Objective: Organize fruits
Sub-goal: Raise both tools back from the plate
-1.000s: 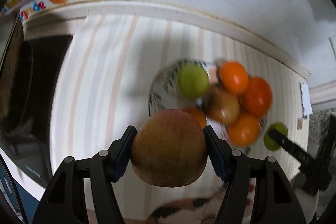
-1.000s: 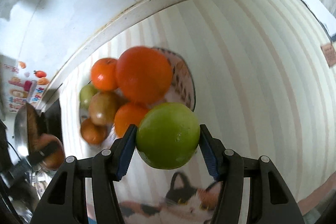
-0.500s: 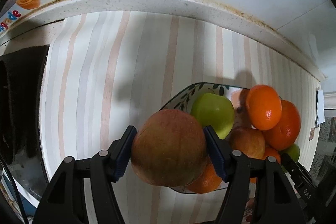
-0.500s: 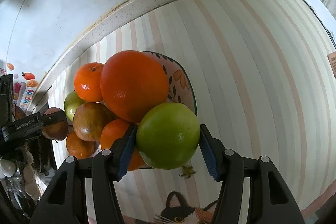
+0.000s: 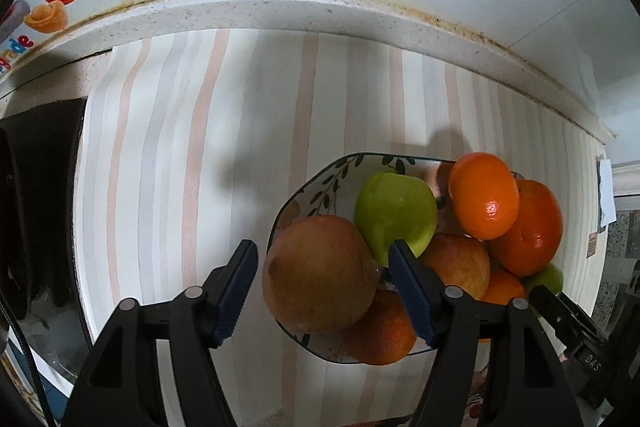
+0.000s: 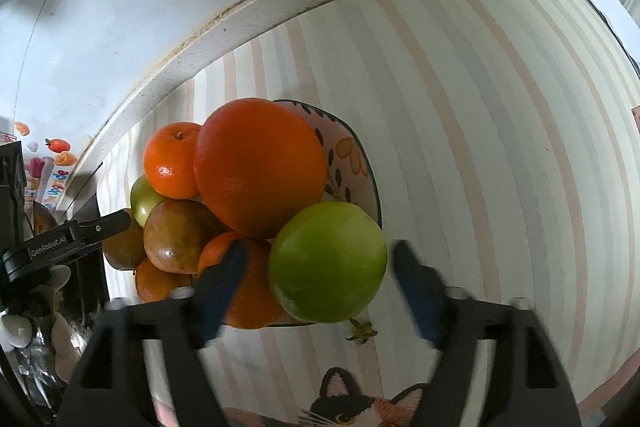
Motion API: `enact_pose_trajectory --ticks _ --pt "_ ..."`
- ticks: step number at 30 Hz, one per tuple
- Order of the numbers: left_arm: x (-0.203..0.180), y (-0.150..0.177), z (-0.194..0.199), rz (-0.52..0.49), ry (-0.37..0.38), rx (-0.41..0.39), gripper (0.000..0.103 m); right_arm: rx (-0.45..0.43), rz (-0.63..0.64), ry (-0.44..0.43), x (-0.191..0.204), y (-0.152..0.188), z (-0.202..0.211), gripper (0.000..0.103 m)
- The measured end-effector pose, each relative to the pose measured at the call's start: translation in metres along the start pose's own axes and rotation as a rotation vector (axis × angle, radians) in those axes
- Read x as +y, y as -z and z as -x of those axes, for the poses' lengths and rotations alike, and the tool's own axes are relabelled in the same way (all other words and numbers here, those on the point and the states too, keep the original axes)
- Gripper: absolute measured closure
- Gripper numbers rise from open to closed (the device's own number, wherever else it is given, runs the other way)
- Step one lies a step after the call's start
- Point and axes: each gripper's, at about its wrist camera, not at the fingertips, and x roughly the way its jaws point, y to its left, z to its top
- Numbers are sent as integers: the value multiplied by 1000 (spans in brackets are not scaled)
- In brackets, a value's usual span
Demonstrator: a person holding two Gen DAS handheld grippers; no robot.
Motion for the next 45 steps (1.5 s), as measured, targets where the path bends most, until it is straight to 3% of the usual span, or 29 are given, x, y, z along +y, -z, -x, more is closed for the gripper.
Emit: enact_pose_trajectory --ticks 5,12,15,24,33,45 --pt "3 5 23 4 -9 -50 14 -8 -20 -3 -1 -3 11 7" --pt "-6 34 60 -17 -37 -145 14 -51 39 71 15 3 40 5" --pt "-12 59 70 -34 -77 -181 14 -80 98 121 30 16 57 5" --pt "-22 110 107 -59 -81 -245 14 -169 220 192 62 59 112 5" --pt "-35 151 166 -102 -86 -368 14 -273 270 192 83 100 175 5" --pt "-44 184 195 -120 -40 -396 14 -335 286 138 98 135 227 5"
